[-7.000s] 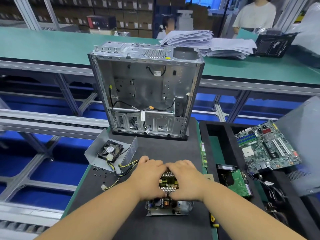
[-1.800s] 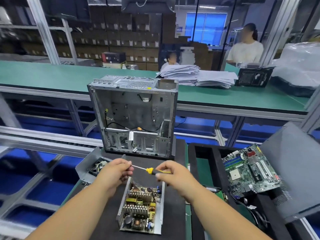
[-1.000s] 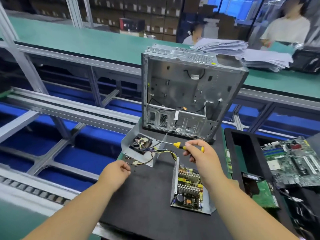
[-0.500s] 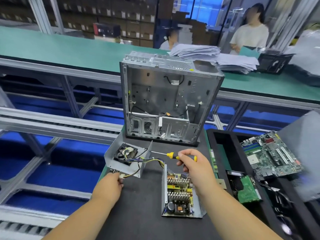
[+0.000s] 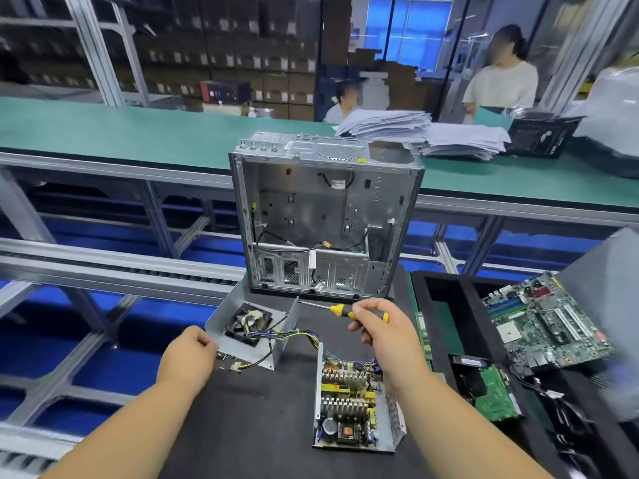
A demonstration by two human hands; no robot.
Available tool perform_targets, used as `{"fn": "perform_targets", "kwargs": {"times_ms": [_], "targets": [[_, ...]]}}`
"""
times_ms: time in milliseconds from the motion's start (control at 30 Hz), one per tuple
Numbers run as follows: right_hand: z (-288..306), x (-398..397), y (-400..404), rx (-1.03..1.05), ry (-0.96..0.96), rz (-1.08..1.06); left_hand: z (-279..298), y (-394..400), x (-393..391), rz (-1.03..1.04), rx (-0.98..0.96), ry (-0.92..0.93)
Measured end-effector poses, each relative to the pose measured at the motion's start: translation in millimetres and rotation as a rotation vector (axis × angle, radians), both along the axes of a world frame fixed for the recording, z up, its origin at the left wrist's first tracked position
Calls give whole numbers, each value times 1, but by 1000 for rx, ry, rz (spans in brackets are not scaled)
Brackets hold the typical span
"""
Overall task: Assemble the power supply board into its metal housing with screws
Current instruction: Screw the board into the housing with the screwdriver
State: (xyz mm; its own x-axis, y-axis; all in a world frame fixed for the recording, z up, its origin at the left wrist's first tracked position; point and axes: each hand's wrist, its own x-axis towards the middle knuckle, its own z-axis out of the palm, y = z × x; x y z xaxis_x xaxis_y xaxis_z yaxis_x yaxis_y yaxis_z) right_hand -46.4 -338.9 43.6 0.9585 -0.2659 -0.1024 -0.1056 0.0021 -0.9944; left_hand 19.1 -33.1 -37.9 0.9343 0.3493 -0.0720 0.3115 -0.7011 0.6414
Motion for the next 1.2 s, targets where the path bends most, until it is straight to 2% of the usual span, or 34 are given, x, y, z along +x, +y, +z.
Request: {"fn": "perform_targets", "kwargs": {"times_ms": [100,333,500,967,1100,1200], "targets": [[4,0,-6,3,-9,12,22,-21,0,-11,-185,-51],[18,-3,-31,-5,-42,43,68,-97,-6,-165,-840,-77],[24,-10,-54,-22,-72,27,84,-140,-11,-219,-1060,-25],[24,-22,-112,-18,-52,27,81,-210,-16,-324,-1070,46],[24,-23,-123,-60,-42,33,79,-219,-17,-416,-961,51],[23,-24,-129,-80,-44,38,76,-223,-15,-382,-906,16]]}}
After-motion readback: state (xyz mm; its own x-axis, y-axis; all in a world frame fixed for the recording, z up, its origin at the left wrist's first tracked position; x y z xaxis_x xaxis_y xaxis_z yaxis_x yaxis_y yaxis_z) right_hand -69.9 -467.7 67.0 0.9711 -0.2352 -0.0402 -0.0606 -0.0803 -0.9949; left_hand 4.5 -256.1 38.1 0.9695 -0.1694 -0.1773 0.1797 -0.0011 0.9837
